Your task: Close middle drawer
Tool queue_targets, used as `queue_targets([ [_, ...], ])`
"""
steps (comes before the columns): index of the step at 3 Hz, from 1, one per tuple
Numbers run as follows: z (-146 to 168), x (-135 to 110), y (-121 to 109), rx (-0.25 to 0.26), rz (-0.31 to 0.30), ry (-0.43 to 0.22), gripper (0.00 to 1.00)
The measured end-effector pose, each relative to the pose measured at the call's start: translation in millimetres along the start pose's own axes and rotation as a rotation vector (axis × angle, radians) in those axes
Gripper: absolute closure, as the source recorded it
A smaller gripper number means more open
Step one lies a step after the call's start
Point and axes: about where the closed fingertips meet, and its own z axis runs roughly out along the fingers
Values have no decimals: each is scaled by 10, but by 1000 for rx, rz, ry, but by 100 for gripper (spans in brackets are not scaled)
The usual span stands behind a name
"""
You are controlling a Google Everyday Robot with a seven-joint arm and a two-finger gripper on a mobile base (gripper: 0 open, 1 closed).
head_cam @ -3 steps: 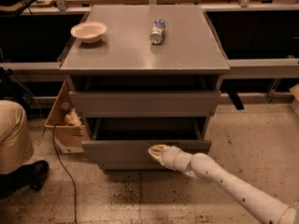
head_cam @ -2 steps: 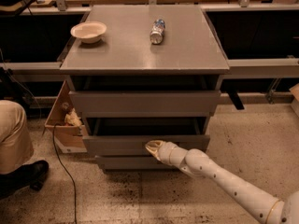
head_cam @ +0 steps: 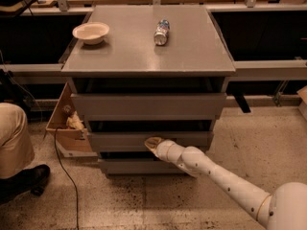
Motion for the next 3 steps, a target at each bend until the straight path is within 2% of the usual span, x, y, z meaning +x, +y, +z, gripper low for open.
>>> queue_targets([
  [1, -66, -14, 23, -8, -3, -10, 100],
  [2, -495, 36, 225, -76, 24, -3, 100],
  [3, -958, 11, 392, -145, 26, 30, 100],
])
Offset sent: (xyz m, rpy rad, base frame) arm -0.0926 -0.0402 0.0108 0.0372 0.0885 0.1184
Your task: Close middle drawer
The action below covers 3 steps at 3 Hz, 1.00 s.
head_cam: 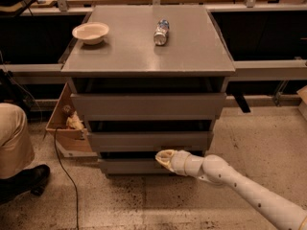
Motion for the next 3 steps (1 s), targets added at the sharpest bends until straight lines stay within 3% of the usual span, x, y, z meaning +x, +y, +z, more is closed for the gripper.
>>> queue_targets([
  [1, -475, 13, 190, -66, -10, 94, 100],
  [2, -1012, -75, 218, -103, -55, 224, 100],
  [3, -1671, -433, -31, -62, -142, 351, 100],
])
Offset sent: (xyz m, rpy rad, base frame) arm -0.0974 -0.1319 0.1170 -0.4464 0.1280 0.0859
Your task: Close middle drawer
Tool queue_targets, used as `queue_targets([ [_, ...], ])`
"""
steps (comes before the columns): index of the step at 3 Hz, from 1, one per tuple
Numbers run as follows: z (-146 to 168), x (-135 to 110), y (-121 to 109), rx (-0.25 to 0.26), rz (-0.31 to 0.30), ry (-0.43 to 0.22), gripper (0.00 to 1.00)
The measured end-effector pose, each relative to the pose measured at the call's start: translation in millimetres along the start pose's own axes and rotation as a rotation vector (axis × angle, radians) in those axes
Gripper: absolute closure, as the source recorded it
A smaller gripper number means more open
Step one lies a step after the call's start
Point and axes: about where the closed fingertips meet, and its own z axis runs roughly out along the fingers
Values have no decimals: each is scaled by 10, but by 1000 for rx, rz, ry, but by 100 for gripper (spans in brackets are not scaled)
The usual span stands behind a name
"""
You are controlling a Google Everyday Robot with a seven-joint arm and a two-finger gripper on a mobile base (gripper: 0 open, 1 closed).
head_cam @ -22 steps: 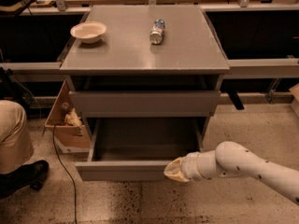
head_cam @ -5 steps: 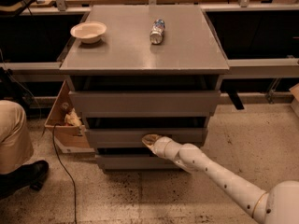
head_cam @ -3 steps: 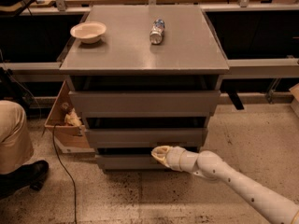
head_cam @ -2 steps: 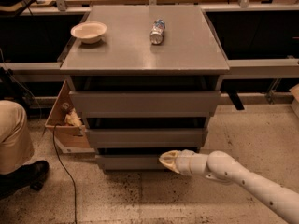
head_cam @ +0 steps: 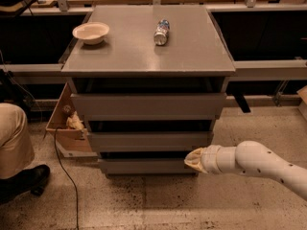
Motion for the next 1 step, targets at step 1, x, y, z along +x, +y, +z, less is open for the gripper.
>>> queue_targets([
  [1, 0, 0, 0, 0, 0, 0, 100],
])
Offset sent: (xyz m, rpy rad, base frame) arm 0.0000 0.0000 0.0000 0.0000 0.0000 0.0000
